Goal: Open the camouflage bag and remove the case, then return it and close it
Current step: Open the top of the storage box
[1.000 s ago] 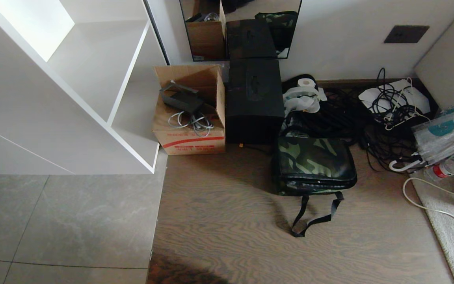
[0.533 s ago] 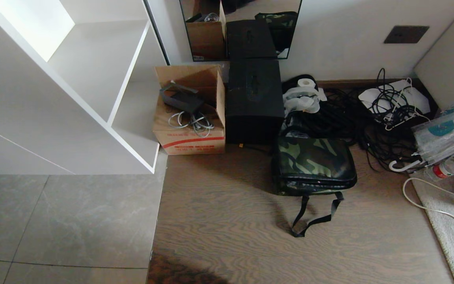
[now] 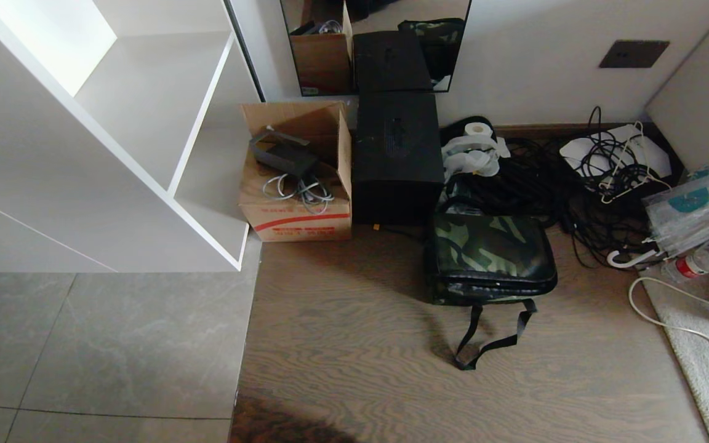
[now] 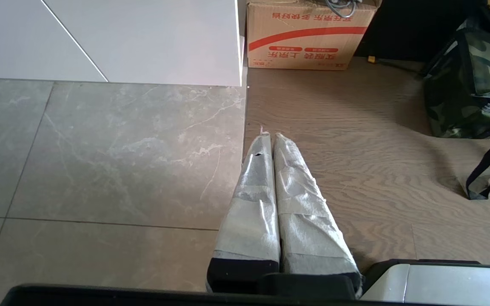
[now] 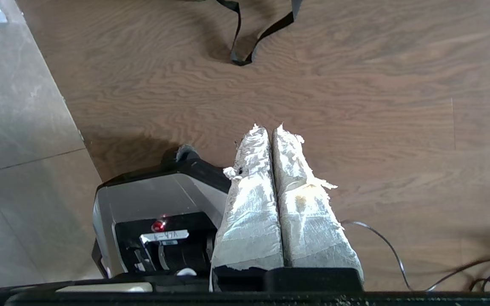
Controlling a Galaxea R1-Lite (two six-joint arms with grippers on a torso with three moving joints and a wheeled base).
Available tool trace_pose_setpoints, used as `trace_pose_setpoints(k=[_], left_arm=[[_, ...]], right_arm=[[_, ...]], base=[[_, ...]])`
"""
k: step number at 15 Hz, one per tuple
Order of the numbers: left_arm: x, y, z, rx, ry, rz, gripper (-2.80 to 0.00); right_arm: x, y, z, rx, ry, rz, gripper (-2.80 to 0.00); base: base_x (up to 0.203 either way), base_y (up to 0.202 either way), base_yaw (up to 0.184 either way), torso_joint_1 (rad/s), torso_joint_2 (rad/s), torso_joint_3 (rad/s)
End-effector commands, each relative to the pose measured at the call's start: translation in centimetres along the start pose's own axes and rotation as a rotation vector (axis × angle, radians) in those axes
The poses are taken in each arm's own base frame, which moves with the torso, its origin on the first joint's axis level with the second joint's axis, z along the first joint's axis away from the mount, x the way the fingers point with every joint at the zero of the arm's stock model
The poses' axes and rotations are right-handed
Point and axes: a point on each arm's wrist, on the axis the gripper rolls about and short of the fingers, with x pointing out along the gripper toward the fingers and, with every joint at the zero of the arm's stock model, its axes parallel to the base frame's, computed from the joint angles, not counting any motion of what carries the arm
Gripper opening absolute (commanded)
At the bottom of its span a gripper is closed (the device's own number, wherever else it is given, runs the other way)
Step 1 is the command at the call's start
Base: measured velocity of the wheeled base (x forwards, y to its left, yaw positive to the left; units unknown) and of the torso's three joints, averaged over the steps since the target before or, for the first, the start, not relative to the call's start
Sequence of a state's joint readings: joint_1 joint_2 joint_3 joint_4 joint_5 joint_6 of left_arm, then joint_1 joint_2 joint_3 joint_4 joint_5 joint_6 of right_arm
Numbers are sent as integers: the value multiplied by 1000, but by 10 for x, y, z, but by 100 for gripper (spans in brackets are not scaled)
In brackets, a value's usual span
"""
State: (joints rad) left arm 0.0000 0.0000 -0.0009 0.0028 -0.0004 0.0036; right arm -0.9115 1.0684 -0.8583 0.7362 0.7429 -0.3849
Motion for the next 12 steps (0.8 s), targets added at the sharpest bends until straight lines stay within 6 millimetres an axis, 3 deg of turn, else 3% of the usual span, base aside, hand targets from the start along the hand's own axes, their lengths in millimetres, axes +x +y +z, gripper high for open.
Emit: trace_pose_setpoints(k=[1, 6, 12], left_arm=[[0, 0, 0, 0, -2, 0, -280], [0, 0, 0, 1, 0, 0, -280], [0, 0, 0, 1, 1, 0, -280]], right_arm=[[-2, 3, -3, 14, 12, 2, -280], [-1, 5, -12, 9, 51, 5, -280], [5, 4, -24, -127, 89, 43, -280]], base=[[0, 0, 0, 0, 0, 0], [0, 0, 0, 0, 0, 0], [0, 0, 0, 0, 0, 0]])
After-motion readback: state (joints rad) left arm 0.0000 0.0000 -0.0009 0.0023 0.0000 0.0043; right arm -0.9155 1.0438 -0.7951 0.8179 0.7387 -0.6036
